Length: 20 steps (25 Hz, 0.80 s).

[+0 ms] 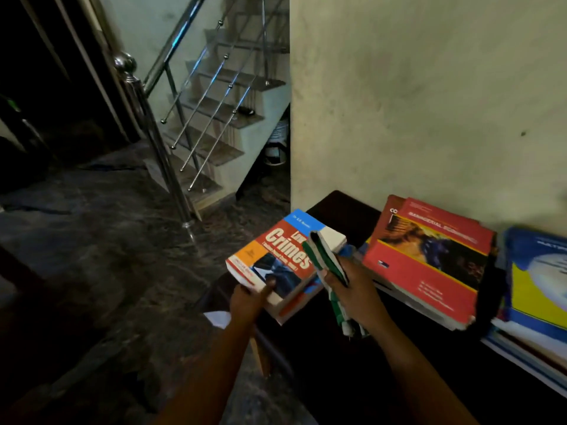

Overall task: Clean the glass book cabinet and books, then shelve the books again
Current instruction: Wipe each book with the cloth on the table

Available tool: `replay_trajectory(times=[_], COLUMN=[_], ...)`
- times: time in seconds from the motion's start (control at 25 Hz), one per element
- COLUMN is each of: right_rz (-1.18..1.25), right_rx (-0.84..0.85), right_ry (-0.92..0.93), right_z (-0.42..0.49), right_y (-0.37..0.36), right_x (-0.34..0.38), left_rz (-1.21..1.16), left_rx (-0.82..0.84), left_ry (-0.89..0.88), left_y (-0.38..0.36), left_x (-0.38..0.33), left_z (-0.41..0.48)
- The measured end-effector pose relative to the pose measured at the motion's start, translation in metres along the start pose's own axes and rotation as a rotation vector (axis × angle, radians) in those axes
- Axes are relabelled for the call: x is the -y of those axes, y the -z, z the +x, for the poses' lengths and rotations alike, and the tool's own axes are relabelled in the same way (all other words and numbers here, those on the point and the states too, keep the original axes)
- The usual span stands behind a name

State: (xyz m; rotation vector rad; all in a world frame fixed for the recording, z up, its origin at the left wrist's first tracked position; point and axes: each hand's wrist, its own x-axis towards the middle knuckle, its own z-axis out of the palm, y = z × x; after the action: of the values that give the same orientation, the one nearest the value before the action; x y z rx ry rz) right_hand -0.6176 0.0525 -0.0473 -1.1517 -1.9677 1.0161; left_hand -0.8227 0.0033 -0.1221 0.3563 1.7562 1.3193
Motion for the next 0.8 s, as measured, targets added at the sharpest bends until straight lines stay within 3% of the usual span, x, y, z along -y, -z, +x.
replay_trajectory(times=[0.16, 0.4, 0.6, 0.8], right_rz=[0.006, -0.370, -0.729, -0.779], right_rx=[-0.099, -0.177, 0.058, 0.042], right_ry=[-0.085, -0.037, -0.028, 0.014], right_z=[0.031, 0.100, 0.125, 0.099], right_y=[-0.024, -0.040, -0.082, -0.119], right_x=[0.018, 0.010, -0.021, -0.011], left_rz=[-0.116, -0.403, -0.555, -0.552], left_rx=[0.093, 0.169, 0.283, 0.322], left_ry=[0.048, 0.141, 0.269, 0.279], left_y=[0.009, 0.039, 0.060, 0.063], left_x=[-0.003, -0.006, -0.007, 0.004], left_z=[-0.018, -0.022, -0.019, -0.008])
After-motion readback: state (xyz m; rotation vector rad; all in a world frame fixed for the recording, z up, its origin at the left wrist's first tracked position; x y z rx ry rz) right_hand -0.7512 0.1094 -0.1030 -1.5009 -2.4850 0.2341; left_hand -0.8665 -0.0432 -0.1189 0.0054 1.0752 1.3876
